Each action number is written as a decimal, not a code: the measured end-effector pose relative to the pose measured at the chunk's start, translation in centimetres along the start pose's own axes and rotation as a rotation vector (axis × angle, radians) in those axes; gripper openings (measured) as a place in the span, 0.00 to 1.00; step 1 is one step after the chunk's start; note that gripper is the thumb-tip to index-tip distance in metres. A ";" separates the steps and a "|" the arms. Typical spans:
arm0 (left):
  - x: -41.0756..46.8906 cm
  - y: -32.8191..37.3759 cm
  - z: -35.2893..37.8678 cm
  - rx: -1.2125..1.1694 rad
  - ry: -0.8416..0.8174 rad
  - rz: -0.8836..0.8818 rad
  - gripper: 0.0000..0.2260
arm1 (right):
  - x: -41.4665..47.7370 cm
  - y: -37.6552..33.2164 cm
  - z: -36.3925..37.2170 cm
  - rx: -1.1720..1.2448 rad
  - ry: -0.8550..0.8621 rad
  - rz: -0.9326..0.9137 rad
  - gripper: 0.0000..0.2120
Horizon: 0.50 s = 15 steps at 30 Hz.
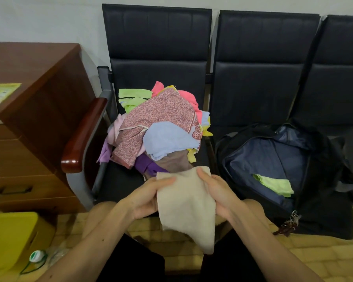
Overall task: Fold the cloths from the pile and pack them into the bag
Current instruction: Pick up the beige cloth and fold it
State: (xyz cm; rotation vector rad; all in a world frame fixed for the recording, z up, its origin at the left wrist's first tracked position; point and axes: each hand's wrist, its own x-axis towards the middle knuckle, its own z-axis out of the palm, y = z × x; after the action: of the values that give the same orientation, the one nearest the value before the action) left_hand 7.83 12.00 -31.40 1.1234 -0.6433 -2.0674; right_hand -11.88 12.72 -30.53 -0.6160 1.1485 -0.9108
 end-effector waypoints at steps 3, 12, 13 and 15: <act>0.4 -0.4 0.0 0.194 0.043 0.006 0.13 | 0.4 0.3 -0.7 -0.138 0.074 0.082 0.20; 1.7 -1.0 -1.9 0.222 0.131 0.014 0.16 | 0.0 1.5 -2.3 -0.073 -0.047 0.135 0.10; 1.7 -1.1 -2.0 0.201 0.100 -0.010 0.16 | 0.1 1.5 -2.3 -0.079 -0.035 0.127 0.10; 1.8 -1.0 -2.4 0.225 0.032 -0.055 0.18 | 0.4 1.4 -2.4 -0.101 -0.014 0.106 0.11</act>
State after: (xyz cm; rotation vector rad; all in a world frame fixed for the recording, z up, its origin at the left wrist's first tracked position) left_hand 8.86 11.10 -34.24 1.3107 -0.8552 -2.0559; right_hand -13.72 13.18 -32.67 -0.6363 1.2085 -0.7612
